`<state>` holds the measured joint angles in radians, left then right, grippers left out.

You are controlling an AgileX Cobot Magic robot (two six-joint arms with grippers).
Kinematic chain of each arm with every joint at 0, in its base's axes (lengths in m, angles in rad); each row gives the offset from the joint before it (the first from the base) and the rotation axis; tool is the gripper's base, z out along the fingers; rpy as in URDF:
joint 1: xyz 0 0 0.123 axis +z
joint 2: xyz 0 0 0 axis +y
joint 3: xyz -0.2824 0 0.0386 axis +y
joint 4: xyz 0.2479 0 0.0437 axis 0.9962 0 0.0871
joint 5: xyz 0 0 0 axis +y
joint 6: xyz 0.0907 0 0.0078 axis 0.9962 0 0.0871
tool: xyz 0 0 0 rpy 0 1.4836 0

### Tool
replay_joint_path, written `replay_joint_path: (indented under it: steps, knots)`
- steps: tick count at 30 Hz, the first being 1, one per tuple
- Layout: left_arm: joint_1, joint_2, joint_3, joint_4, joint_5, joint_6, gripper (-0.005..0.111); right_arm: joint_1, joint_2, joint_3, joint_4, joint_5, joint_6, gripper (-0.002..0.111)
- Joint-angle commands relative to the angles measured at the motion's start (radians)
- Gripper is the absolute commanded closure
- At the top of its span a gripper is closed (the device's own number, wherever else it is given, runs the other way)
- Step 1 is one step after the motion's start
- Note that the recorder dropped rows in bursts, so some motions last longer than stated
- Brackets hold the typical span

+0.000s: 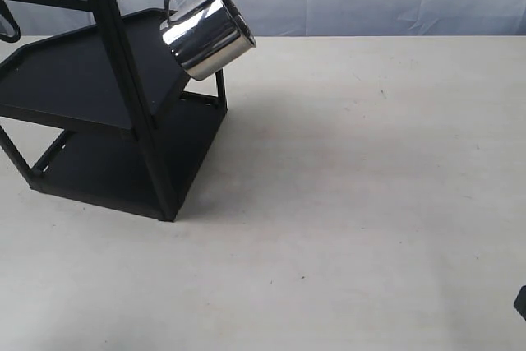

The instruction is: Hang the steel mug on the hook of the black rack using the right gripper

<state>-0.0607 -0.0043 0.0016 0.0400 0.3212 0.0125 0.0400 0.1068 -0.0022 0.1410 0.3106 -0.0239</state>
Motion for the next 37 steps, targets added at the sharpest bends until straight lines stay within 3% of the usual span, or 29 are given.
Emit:
replay_joint_path:
  steps: [1, 37]
  knots:
    - [-0.002, 0.004, -0.002, -0.001, -0.008, -0.004, 0.107, 0.002, -0.005, 0.002, 0.002, -0.006, -0.004, 0.108]
    - [-0.002, 0.004, -0.002, -0.001, -0.008, -0.004, 0.107, 0.002, -0.005, 0.002, 0.024, -0.006, -0.004, 0.108]
